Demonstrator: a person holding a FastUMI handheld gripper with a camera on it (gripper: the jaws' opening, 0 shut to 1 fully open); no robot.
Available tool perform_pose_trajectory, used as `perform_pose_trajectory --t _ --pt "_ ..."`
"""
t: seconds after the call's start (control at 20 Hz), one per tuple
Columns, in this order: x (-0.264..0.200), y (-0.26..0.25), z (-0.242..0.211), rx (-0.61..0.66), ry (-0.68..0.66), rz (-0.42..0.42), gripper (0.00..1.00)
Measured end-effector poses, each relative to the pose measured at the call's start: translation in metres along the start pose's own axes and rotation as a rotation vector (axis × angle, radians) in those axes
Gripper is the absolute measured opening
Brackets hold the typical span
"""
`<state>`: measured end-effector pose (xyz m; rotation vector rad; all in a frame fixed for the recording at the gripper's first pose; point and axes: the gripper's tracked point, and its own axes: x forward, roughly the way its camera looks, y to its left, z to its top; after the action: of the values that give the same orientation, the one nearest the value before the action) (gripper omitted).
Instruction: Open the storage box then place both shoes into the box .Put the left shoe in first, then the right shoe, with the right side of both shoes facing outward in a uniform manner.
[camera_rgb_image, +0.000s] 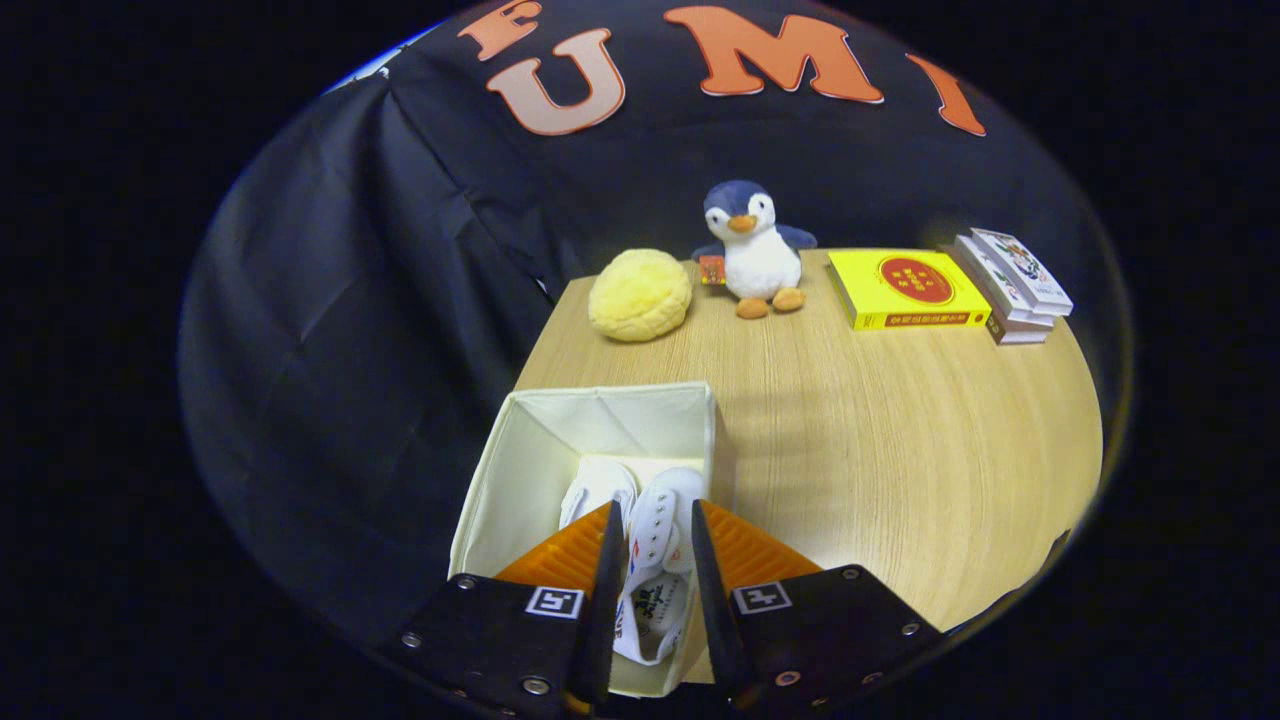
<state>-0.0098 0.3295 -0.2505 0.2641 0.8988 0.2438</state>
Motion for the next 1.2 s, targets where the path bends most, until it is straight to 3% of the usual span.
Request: perform_pose_trajectory --t 0.25,0.4,0.6,0.95,1.2 --pt "-0.035 -0.039 0.038 -0.043 -0.151 0.039 0.61" --pt "-0.057 -0.076 0.051 -0.075 -0.251 0.024 0.80" --pt "-0.096 -0.116 0.088 -0.115 -0.434 0.004 0.94" --pt "-0.176 -0.180 0.146 -0.184 -0.748 -0.055 0.98" --pt "-0.221 -0.218 0.162 -0.209 -0.887 -0.111 0.98"
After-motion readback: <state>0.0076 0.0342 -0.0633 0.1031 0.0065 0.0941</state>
